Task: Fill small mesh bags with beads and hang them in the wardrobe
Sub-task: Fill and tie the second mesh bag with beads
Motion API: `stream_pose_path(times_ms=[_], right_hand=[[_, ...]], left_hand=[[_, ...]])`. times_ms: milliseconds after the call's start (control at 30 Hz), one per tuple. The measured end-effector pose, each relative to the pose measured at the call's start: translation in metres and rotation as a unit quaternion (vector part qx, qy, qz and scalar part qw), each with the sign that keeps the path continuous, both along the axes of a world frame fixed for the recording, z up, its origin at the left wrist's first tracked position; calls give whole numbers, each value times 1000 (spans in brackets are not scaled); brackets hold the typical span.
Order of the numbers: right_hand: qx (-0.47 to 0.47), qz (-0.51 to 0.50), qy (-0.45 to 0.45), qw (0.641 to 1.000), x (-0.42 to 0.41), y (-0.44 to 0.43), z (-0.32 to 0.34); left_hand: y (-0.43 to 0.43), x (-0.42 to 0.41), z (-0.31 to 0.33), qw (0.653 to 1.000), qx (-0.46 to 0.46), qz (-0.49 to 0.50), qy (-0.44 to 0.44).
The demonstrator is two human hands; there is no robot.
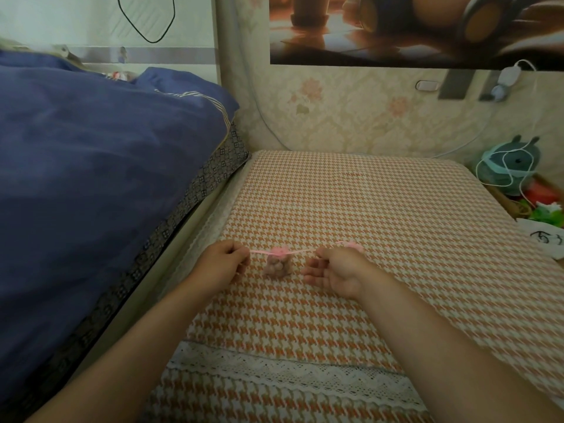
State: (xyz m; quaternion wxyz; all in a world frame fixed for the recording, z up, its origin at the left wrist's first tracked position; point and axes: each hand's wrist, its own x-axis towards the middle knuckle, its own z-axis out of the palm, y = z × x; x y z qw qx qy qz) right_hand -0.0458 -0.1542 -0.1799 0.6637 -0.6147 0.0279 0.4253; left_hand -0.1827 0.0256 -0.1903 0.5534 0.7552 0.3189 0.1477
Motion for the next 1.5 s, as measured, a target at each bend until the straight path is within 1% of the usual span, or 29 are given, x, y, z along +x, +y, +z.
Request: stream_pose_path(times_ms=[67, 167, 267, 333, 467, 567, 667, 767, 867, 900, 967, 1000, 1033, 1133, 1300, 1500], right_hand=[[45, -10, 19, 999, -2, 1, 2], [92, -12, 48, 994, -9, 1, 4], [121, -11, 76, 990, -16, 4, 6], [144, -21, 99, 984, -20, 6, 6], [177, -54, 134, 974, -23, 11, 5], [180, -95, 150, 968, -20, 12, 3], [155, -116, 148, 970, -19, 11, 0], [94, -80, 85, 989, -16, 11, -2], [13, -3, -42, 999, -11, 10, -5], [-12, 19, -101, 995, -9, 10, -6], [-46, 53, -218, 973, -6, 7, -6], [-46, 64, -253, 964, -6, 6, -5], [-35, 72, -269, 960, -5, 5, -4], [-8, 78, -276, 958, -3, 3, -1], [-35, 117, -328, 937, 1, 2, 1], [-41, 141, -341, 928, 3, 8, 0]], left_hand=[[-6, 1, 2, 996, -76, 16, -38], [-14, 2, 2, 974, -201, -2, -104], [-20, 7, 0, 950, -282, -5, -138], [-25, 11, -3, 937, -317, 27, -142], [-32, 17, -6, 921, -349, 95, -144], [-36, 20, -4, 913, -369, 100, -145], [-43, 20, -5, 931, -342, 72, -108], [-46, 18, -7, 962, -243, 70, -99], [-45, 18, -7, 982, -148, 59, -104], [-46, 18, -6, 984, -131, 55, -106], [-48, 19, -3, 988, -113, 36, -104], [-50, 19, -2, 988, -109, 21, -103], [-51, 20, -1, 989, -104, 4, -102], [-52, 21, 1, 992, -63, -51, -95], [-45, 23, 2, 989, 2, -138, -59], [-45, 24, 5, 986, -14, -162, -23]])
